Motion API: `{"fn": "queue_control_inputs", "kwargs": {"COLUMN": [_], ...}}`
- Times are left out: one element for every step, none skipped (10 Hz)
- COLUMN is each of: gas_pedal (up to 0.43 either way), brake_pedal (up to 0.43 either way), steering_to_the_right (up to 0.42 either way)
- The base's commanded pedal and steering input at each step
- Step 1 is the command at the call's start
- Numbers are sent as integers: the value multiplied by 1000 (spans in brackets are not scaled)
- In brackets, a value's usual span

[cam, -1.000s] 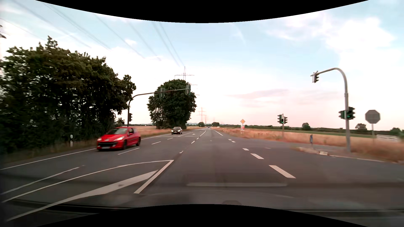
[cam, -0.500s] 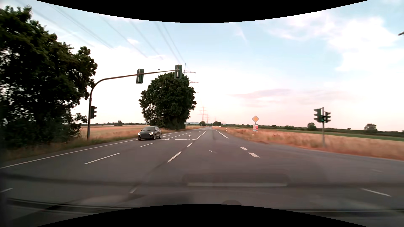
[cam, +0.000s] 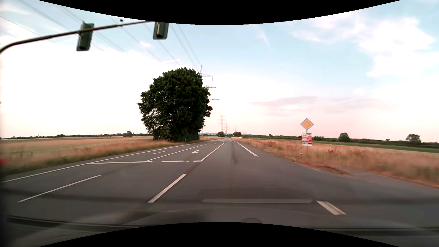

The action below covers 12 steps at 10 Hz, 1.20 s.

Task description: Follow the waypoints while adhering to traffic rules and regulations

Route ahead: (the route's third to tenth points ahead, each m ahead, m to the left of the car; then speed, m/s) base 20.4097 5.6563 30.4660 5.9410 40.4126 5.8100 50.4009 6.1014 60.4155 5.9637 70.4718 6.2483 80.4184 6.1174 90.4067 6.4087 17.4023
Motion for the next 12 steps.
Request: {"fn": "queue_control_inputs", "kwargs": {"gas_pedal": [79,79,79,79,79,79,79,79,79,79,79,79], "brake_pedal": [0,0,0,0,0,0,0,0,0,0,0,0], "steering_to_the_right": [-4,-4,-4,-4,-4,-4,-4,-3,-4,-4,-4,-4]}}
